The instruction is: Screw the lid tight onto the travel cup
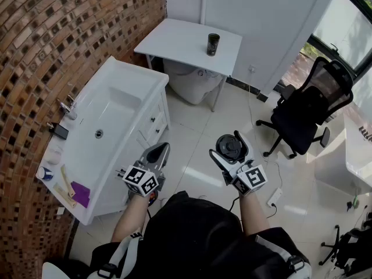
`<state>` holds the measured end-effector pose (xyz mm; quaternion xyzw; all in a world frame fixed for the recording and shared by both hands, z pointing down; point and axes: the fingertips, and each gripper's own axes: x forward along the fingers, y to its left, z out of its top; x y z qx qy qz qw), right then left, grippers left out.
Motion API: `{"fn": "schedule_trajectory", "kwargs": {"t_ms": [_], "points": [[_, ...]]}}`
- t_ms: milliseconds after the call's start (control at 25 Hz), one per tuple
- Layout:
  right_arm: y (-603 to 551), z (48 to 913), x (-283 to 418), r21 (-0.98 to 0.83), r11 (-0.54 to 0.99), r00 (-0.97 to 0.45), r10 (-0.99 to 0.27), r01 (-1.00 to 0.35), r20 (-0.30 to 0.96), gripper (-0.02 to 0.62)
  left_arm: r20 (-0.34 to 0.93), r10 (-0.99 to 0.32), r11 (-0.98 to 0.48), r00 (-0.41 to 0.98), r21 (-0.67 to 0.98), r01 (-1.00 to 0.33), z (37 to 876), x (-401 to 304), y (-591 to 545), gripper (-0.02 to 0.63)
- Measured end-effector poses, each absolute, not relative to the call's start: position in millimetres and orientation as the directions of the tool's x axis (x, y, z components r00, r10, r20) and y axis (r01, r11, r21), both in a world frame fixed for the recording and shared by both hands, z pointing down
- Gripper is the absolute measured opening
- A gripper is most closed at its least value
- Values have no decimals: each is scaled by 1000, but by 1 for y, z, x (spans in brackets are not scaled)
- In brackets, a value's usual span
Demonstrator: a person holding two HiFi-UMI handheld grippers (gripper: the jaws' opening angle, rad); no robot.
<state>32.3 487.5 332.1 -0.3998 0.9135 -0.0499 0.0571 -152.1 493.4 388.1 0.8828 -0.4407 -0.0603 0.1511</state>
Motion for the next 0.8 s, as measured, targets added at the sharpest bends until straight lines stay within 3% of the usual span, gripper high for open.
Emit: {"fn": "schedule_trajectory", "kwargs": {"t_ms": [240, 800], "points": [[494, 336, 55, -148, 686, -686, -725, -712, -60, 488, 26, -795, -560, 606, 354, -749, 397, -113, 483, 2], [492, 339, 91, -121, 763, -762, -644, -635, -69, 488, 28, -772, -607, 635, 264, -750, 381, -27, 476, 2]]}}
